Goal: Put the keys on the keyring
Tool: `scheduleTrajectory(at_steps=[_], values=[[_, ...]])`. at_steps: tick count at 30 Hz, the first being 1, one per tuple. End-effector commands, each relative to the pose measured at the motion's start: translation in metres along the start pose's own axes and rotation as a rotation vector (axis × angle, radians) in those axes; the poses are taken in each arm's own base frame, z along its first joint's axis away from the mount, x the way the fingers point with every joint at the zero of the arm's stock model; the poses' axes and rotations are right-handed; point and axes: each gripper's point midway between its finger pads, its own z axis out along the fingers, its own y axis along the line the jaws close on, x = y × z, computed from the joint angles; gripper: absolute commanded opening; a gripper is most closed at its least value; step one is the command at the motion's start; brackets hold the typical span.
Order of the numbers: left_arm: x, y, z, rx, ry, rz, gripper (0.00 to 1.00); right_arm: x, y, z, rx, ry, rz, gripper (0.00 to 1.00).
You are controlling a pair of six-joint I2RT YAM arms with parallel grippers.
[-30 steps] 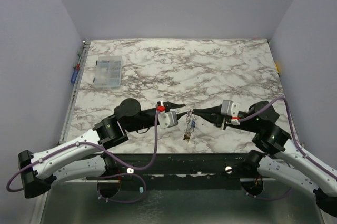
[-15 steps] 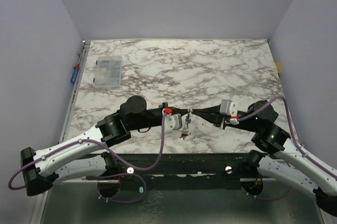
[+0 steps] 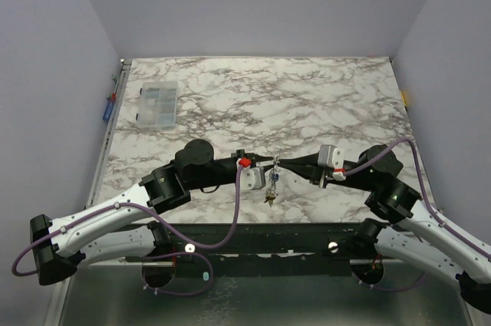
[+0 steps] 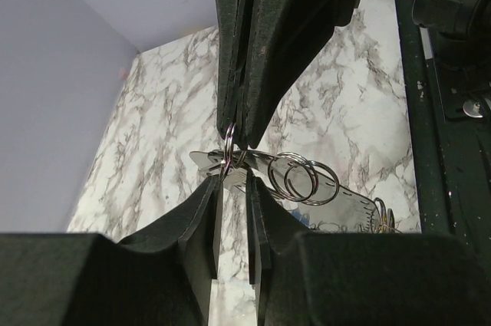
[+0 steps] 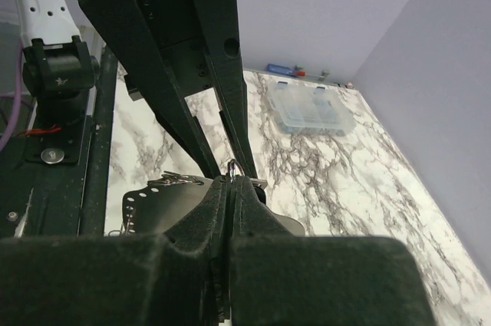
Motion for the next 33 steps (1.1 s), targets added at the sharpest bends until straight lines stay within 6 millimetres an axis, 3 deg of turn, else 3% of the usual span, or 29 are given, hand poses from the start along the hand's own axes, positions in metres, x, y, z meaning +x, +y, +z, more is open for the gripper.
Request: scheduleTrajectory(at_steps=[1, 5, 9, 15, 28, 31, 33], values=[[-0.0115, 0.0037, -0.0019, 0.0, -0.03, 0.015, 0.22, -0.0235, -0.0035, -0.0001, -0.008, -0.052, -0.036, 0.01], [-0.0108, 0.0049, -0.0009, -0.002, -0.026, 0.019, 0.2, -0.0228, -0.0027, 0.0004, -0.014, -0.05, -0.034, 0.01], [-0.0089, 0.0064, -0.0013, -0.013, -0.019, 0.021, 0.31, -0.0222, -0.0022, 0.0007, -0.017, -0.049, -0.032, 0.01], [-0.0072, 0.0121, -0.0063, -0.05, -0.005, 0.028, 0.35, -0.0228, -0.0025, 0.0008, -0.017, -0.049, -0.033, 0.0], [-0.0155, 0.0084, -0.0062, -0.021, -0.037, 0.032, 0.16, -0.0211, -0.0014, 0.0027, -0.027, -0.044, -0.029, 0.01], [-0.015, 0.0064, -0.005, -0.011, -0.038, 0.029, 0.02, -0.02, -0.0012, 0.003, -0.029, -0.039, -0.027, 0.01], [-0.0132, 0.0055, -0.0034, -0.006, -0.033, 0.025, 0.0, -0.0203, -0.0013, 0.0032, -0.03, -0.04, -0.029, 0.01]])
